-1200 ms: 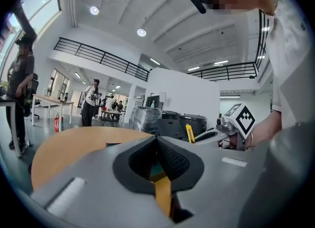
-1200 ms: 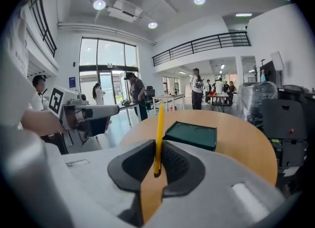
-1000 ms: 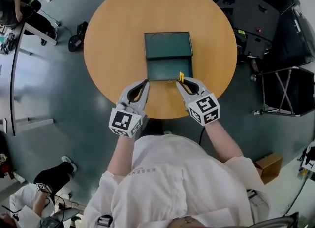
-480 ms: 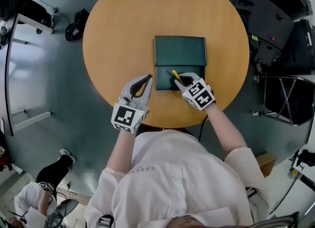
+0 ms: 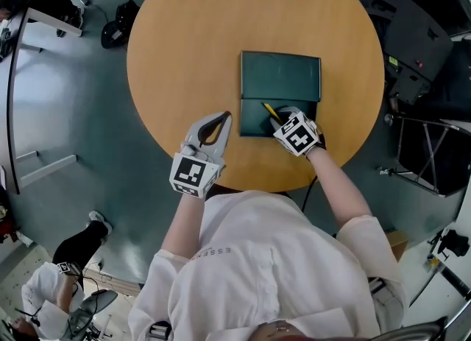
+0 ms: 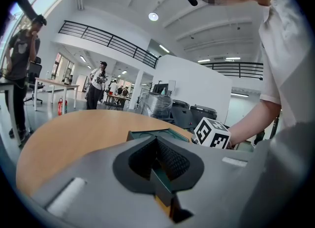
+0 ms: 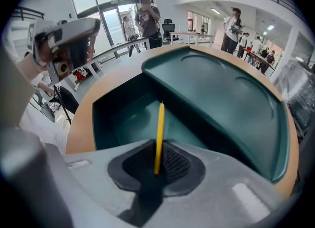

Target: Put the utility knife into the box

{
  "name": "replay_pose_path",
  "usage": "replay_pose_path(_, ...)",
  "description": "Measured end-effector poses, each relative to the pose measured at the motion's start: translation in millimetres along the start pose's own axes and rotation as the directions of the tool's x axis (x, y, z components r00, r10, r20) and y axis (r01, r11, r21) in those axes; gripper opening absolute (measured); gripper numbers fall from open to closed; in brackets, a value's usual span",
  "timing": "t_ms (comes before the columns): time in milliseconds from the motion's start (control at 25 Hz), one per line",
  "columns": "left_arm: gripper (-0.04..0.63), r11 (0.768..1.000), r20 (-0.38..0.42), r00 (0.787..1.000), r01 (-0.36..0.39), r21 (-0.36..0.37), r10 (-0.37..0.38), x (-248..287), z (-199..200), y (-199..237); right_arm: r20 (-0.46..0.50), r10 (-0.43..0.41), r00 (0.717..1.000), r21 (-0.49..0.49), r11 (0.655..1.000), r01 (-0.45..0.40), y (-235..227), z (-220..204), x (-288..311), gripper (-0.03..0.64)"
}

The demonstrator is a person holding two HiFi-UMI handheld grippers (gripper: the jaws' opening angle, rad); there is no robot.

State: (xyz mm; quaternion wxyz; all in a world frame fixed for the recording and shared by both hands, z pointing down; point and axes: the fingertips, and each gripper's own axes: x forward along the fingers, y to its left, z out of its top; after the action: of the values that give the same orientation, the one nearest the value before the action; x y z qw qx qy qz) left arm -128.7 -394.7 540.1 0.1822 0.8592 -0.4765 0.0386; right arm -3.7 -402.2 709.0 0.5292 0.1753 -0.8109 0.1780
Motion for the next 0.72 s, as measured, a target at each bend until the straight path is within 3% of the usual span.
replay_pose_path(240,0.005,1.000,0.001,1.000,-0.016,0.001,0.016,-2.7,0.8,-7.4,0.026,0.018,0.999,-0.008,1.000,-0.018,-3.6,0.1,-4.4,0.085)
replay_pose_path(360,0.004,1.000,0.015,1.000,-0.025,0.016,0.024,-8.5,6.8,-13.5,0.124,-0.007,0.992,0.007,1.000,0.006,-3.6,15.1,-25.3,0.086)
replay_pose_path(480,0.005,0.999,0.034,0.999,-0.031,0.031,0.030,-15.5,13.9,-24.9,0.272,-0.057,0.960,0.040,0.998,0.048,-1.7,30.0,-60.6,0.084)
replay_pose_path(560,0.005,0.998,0.051,0.998,-0.030,0.047,0.027,-20.9,20.7,-37.3,0.402,-0.116,0.908,0.078,0.993,0.092,0.9,39.7,-94.6,0.081)
replay_pose_path(720,0.004,0.993,0.090,0.996,-0.011,0.119,0.000,-31.7,41.6,-67.8,0.632,-0.276,0.724,0.178,0.961,0.210,5.9,50.2,-174.8,0.017)
